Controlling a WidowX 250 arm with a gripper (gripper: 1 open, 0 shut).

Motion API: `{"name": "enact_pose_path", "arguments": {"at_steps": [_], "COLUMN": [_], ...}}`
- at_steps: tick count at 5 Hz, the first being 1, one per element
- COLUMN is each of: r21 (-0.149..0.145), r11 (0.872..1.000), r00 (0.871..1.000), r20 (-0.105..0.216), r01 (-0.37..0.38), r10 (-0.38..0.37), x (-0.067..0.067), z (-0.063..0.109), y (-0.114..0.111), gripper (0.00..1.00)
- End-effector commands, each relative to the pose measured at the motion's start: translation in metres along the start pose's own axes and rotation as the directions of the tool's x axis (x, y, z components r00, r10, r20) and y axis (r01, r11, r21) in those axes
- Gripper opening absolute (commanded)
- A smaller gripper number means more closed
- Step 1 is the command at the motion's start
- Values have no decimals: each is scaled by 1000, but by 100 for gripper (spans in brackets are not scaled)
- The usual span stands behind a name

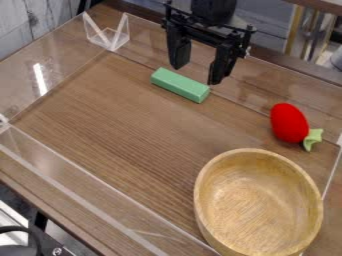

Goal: Move the red fruit to the left

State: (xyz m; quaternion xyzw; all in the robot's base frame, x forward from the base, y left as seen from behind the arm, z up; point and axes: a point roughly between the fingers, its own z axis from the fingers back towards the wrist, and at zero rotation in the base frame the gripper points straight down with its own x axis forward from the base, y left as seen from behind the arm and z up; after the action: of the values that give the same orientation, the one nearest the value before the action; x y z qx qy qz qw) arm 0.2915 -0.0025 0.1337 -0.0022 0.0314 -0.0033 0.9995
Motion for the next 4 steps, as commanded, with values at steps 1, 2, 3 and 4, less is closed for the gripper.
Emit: {"name": "enact_pose_path", "arguments": {"at_steps": [1, 2, 3, 4], "r21": [-12, -32, -50, -79], "r11": [1000, 999, 998, 990], "r00": [999, 999, 999, 993], "r20": [-32, -37, -24, -9], "r01": [-25, -29, -44, -119], "r10": [25, 28, 43, 118], "x": [1, 14, 33, 54], "z": [-6, -16, -21, -19], "y": [2, -19, -45, -76], "gripper": [100, 100, 100, 100]}}
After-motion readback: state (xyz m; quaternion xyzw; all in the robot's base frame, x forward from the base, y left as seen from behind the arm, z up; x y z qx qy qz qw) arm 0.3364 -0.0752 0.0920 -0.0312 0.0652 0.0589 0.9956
